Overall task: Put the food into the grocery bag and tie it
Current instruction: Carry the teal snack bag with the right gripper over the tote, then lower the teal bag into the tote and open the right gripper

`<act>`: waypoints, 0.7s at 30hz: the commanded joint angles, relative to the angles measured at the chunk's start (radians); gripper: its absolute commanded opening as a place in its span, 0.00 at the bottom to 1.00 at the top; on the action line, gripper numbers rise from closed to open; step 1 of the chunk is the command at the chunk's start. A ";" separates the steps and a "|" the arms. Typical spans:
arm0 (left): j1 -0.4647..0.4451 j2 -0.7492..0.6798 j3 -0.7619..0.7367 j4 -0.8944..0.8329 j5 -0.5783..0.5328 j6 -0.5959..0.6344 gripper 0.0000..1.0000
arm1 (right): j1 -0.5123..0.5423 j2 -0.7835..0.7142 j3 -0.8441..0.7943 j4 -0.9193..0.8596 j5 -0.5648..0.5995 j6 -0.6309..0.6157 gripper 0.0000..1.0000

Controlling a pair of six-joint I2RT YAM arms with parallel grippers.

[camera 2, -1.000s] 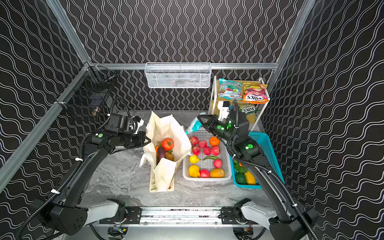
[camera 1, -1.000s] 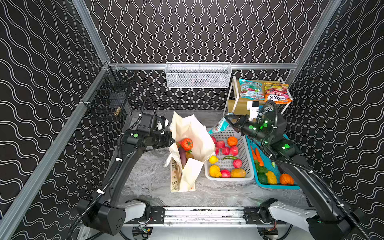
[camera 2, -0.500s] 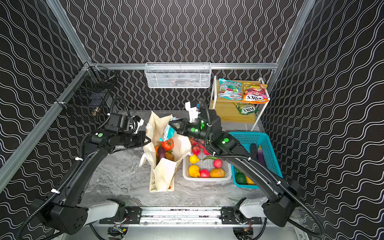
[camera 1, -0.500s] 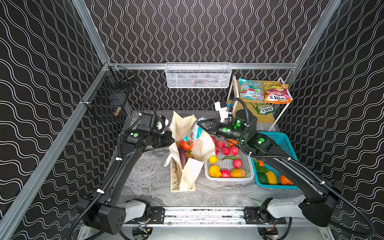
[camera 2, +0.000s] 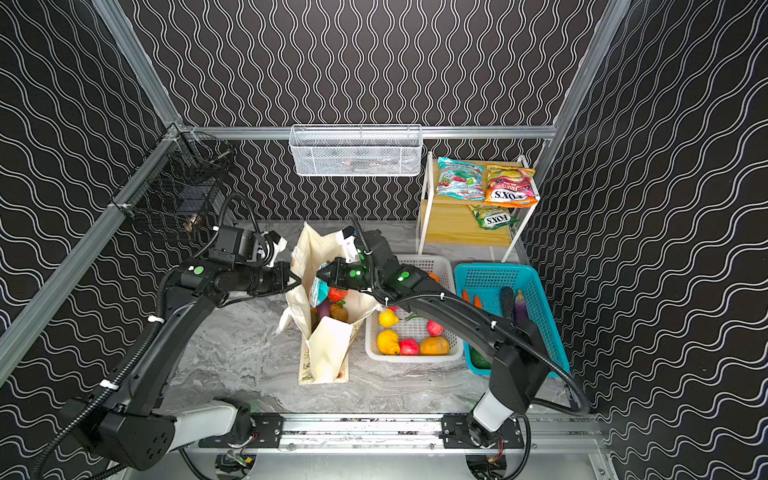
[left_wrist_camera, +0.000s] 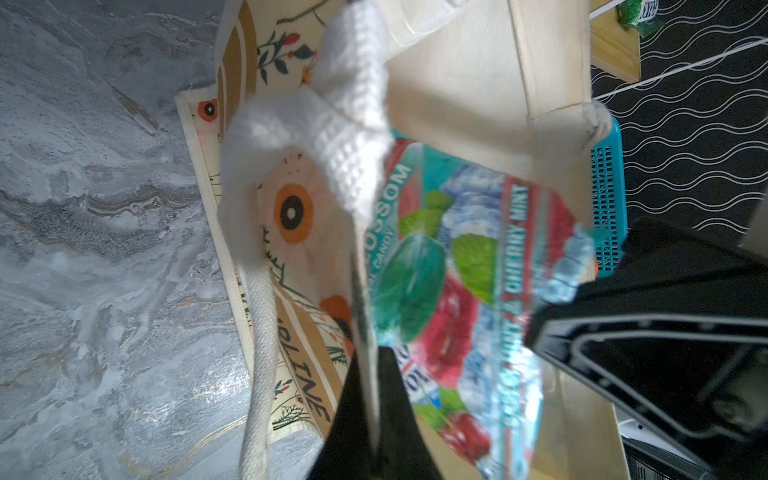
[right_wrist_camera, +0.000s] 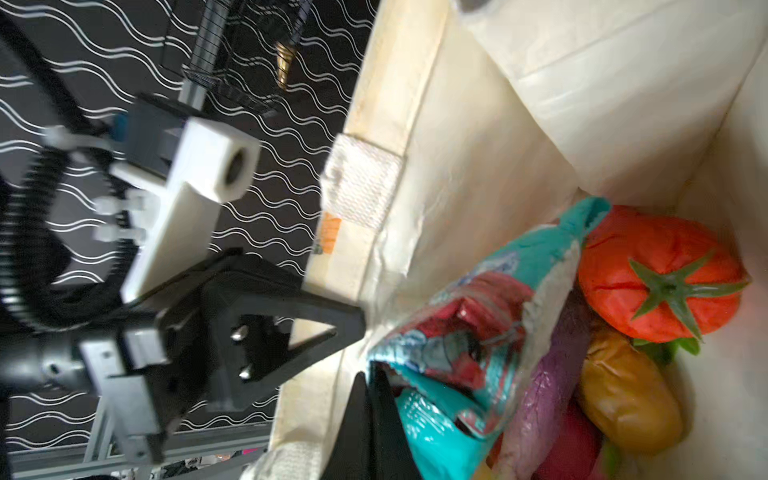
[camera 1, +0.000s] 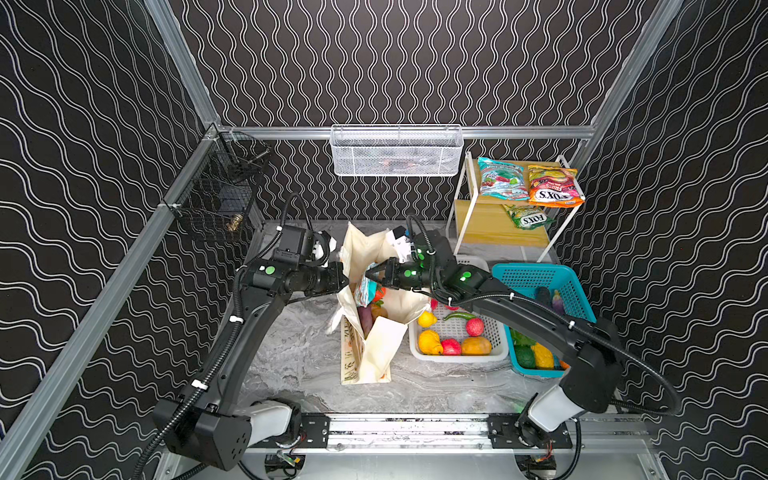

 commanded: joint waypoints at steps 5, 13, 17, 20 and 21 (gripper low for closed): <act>-0.001 -0.008 0.012 0.001 0.009 0.008 0.00 | 0.007 0.137 0.065 -0.050 -0.022 -0.058 0.00; -0.001 -0.016 0.017 -0.012 0.003 0.014 0.00 | 0.019 0.316 0.178 -0.162 0.013 -0.104 0.03; -0.001 -0.019 0.011 -0.007 0.006 0.012 0.00 | 0.025 0.346 0.195 -0.190 0.041 -0.119 0.09; 0.000 -0.016 0.008 -0.006 0.006 0.014 0.00 | 0.027 0.341 0.202 -0.205 0.061 -0.127 0.22; 0.001 -0.016 0.007 -0.004 0.006 0.014 0.00 | 0.028 0.336 0.203 -0.208 0.067 -0.131 0.25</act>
